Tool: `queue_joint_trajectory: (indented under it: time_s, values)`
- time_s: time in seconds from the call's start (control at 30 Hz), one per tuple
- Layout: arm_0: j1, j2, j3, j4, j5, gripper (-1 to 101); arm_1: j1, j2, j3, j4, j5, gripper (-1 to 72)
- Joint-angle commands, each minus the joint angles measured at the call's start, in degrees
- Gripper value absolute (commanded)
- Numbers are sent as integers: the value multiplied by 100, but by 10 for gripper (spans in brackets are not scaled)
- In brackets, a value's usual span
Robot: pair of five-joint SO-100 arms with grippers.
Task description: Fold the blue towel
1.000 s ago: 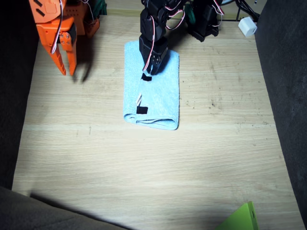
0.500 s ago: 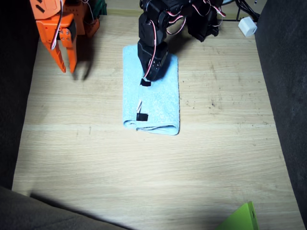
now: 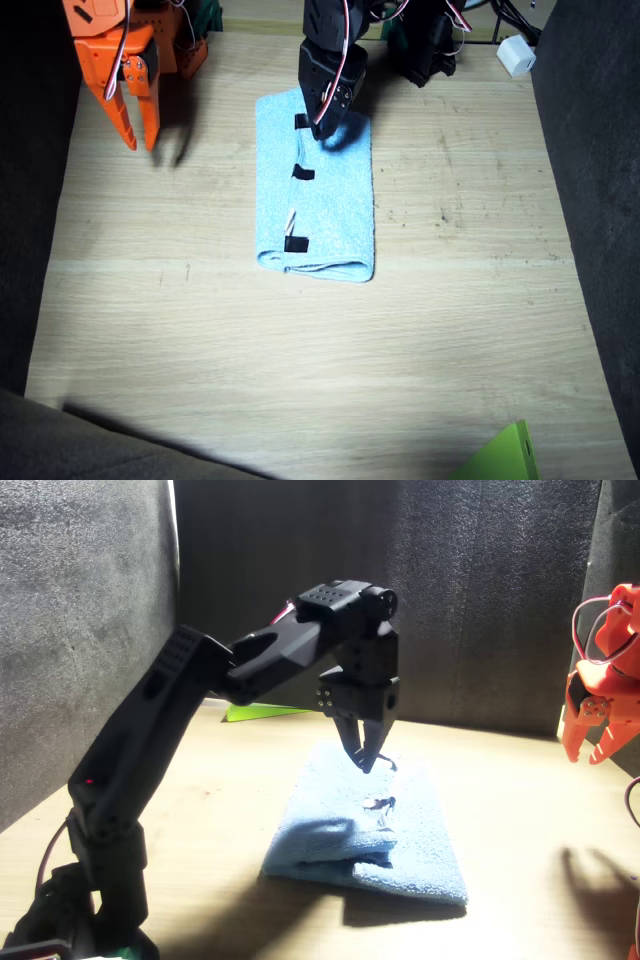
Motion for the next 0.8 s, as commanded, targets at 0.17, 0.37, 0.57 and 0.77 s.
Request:
queue_joint_trajectory:
  time_s: [0.17,0.37,0.57,0.77]
  values:
    - [2584,3111,3516,-1731,0,-2,-141,1116,352,-369,-44,0]
    - [4043,5010,6354,-3094,123,-3,-387,2074,1661,-1283,-606,0]
    - [4966,6161,8341,-4192,70,-3,-457,3059,3278,-2180,-1028,-1]
    - [5616,8297,10380,-5098,167,-3,-501,4386,4131,-1846,-1222,-1]
